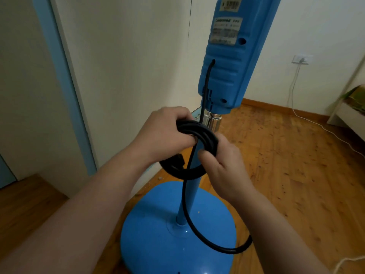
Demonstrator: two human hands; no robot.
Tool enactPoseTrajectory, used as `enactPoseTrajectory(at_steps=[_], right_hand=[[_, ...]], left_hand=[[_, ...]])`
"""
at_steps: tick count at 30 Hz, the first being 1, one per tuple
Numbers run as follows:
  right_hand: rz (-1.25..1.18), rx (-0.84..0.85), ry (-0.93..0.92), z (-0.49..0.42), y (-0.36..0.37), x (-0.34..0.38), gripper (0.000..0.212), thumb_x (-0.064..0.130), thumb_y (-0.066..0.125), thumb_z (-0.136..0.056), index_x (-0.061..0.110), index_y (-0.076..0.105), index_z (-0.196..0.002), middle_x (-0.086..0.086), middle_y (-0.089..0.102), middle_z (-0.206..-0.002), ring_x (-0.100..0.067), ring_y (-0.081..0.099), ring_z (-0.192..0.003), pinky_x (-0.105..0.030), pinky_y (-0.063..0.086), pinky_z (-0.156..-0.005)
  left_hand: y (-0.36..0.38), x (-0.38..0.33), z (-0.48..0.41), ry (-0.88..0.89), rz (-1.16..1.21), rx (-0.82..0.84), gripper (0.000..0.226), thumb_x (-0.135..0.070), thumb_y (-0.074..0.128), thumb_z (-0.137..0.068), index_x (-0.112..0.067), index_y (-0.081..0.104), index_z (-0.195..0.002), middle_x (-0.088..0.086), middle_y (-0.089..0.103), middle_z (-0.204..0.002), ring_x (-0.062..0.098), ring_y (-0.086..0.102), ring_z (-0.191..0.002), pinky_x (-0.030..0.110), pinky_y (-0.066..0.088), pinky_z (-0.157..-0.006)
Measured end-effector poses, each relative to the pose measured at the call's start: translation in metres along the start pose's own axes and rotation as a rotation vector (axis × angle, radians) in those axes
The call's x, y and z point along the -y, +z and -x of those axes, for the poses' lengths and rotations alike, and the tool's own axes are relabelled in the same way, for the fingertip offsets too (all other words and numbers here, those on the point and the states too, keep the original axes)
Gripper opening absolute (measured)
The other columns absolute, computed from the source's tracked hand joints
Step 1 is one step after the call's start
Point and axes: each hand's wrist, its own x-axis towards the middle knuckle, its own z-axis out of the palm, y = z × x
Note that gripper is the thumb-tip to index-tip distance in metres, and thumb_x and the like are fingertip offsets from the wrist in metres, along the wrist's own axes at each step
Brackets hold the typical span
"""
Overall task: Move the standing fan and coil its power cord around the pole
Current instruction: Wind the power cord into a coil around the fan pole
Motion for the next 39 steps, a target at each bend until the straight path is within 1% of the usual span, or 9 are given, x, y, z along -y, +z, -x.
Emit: enactPoseTrajectory(at_steps=[4,9,12,16,20,24,28,34,39], right_hand=[[0.116,0.208,-0.056,0.001,-0.003,-0.001,0.015,0.025,0.044,-0.075,0.012,0.046,-0.081,0.003,0.044,-0.061,-0.008,0.039,-0.049,-0.019,0.031,-0.044],[0.141,0.22,-0.046,0.002,-0.004,0.002,0.009,0.023,0.046,-0.071,0.015,0.047,-0.076,0.003,0.045,-0.058,-0.009,0.04,-0.049,-0.02,0.03,-0.043],[0.082,0.103,0.007,0.0,-0.006,0.003,0.006,0.02,0.057,-0.071,0.017,0.052,-0.072,0.002,0.05,-0.058,-0.008,0.044,-0.049,-0.019,0.035,-0.044],[0.029,0.118,0.111,-0.004,-0.013,0.005,0.015,0.022,0.067,-0.069,0.012,0.061,-0.077,-0.009,0.057,-0.064,-0.023,0.051,-0.057,-0.039,0.043,-0.053],[-0.123,0.199,0.229,-0.003,-0.019,0.007,0.019,0.022,0.074,-0.068,0.01,0.062,-0.077,0.001,0.053,-0.061,-0.007,0.048,-0.051,-0.023,0.039,-0.051],[-0.33,0.141,0.341,-0.003,-0.02,0.01,0.025,0.021,0.078,-0.066,0.007,0.063,-0.081,0.004,0.058,-0.062,-0.004,0.058,-0.052,-0.013,0.043,-0.048],[-0.447,0.04,0.444,-0.002,-0.017,0.011,0.036,0.027,0.082,-0.059,0.017,0.067,-0.09,-0.004,0.072,-0.083,-0.018,0.07,-0.077,-0.029,0.055,-0.068],[-0.628,-0.168,0.518,-0.004,-0.016,0.015,0.056,0.029,0.084,-0.046,0.011,0.067,-0.096,-0.005,0.074,-0.084,-0.019,0.071,-0.076,-0.031,0.055,-0.069],[-0.76,-0.28,0.498,-0.001,-0.006,0.017,0.055,0.015,0.081,-0.061,0.011,0.059,-0.11,-0.006,0.072,-0.094,-0.02,0.07,-0.084,-0.029,0.054,-0.07]], left_hand=[[0.0,-0.006,0.004,0.108,-0.347,0.213,0.012,-0.012,0.062,-0.064,-0.023,0.06,-0.069,-0.006,0.057,-0.062,0.014,0.055,-0.063,0.029,0.043,-0.056],[0.007,-0.004,0.005,0.076,-0.37,0.237,0.02,-0.01,0.059,-0.065,-0.025,0.048,-0.057,-0.005,0.05,-0.058,0.014,0.048,-0.057,0.027,0.035,-0.05],[0.007,0.0,0.004,0.06,-0.264,0.16,0.02,-0.008,0.06,-0.065,-0.024,0.05,-0.057,-0.005,0.051,-0.057,0.014,0.049,-0.056,0.028,0.038,-0.051],[0.009,0.003,0.004,0.027,-0.133,0.042,0.023,-0.002,0.062,-0.064,-0.022,0.053,-0.058,-0.006,0.051,-0.055,0.013,0.048,-0.053,0.026,0.037,-0.05],[0.012,0.005,0.003,-0.082,0.124,-0.009,0.024,0.001,0.07,-0.064,-0.018,0.056,-0.058,-0.004,0.051,-0.052,0.005,0.045,-0.047,0.021,0.038,-0.048],[0.016,0.007,0.0,-0.239,0.394,-0.139,0.028,0.006,0.069,-0.065,-0.016,0.054,-0.055,-0.012,0.046,-0.038,0.0,0.038,-0.033,0.013,0.032,-0.037],[0.019,0.007,-0.002,-0.372,0.555,-0.27,0.022,0.004,0.067,-0.066,-0.015,0.056,-0.061,-0.009,0.044,-0.04,0.007,0.037,-0.036,0.022,0.031,-0.042],[0.031,0.001,0.006,-0.503,0.812,-0.379,0.013,0.001,0.06,-0.073,-0.012,0.058,-0.073,-0.01,0.038,-0.039,0.006,0.032,-0.031,0.023,0.032,-0.043],[0.04,-0.004,0.011,-0.516,0.903,-0.434,0.017,0.001,0.057,-0.076,-0.013,0.056,-0.068,-0.008,0.04,-0.039,0.006,0.035,-0.032,0.026,0.036,-0.045]])
